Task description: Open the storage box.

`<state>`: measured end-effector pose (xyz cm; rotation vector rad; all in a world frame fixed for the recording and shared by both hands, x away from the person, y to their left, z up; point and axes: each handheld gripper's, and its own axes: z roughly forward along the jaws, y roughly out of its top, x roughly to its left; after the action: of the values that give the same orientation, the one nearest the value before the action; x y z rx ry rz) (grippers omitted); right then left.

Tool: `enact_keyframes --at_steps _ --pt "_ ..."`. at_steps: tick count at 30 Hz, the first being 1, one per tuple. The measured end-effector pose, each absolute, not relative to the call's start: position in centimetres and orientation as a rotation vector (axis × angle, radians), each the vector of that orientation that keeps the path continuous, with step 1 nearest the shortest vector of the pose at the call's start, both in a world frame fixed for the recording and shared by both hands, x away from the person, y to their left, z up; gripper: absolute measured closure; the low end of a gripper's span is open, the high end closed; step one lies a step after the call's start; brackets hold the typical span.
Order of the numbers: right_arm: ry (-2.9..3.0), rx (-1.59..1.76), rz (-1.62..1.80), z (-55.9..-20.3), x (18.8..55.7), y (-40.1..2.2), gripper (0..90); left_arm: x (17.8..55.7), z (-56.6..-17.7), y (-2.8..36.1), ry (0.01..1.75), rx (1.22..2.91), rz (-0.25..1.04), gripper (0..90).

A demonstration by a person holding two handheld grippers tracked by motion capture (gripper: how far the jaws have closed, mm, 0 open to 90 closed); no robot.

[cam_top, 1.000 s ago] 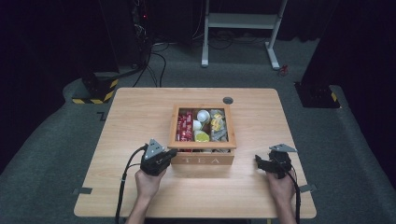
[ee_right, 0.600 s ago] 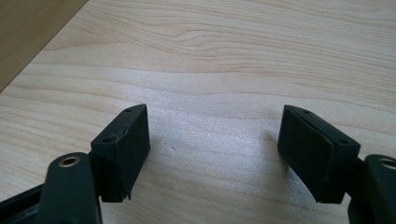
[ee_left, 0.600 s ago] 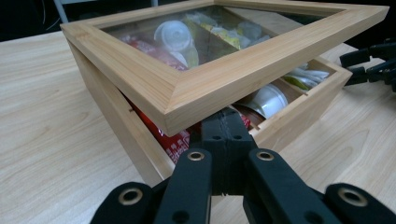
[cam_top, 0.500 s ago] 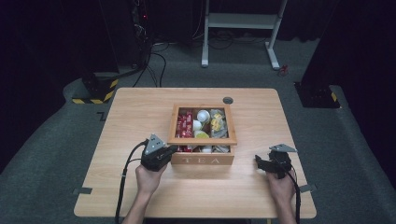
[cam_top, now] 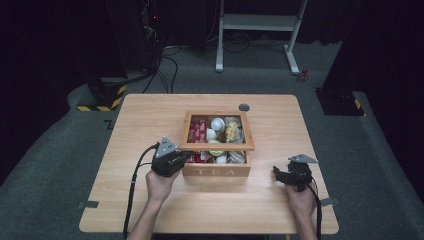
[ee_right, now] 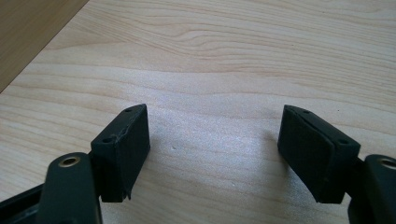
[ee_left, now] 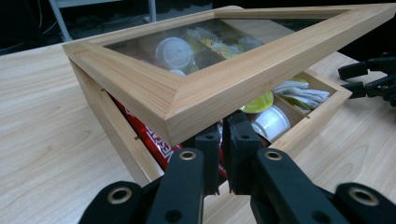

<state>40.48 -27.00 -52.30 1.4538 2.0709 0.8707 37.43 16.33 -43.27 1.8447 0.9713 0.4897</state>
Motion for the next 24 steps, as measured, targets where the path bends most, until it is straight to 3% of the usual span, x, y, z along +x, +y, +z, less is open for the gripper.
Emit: enact_keyframes --at_steps 24 --pt "2.070 1.457 0.866 -52.3 40.4 -27.0 24.9 39.0 -41.5 16.1 0.969 1.826 0.455 77.9"
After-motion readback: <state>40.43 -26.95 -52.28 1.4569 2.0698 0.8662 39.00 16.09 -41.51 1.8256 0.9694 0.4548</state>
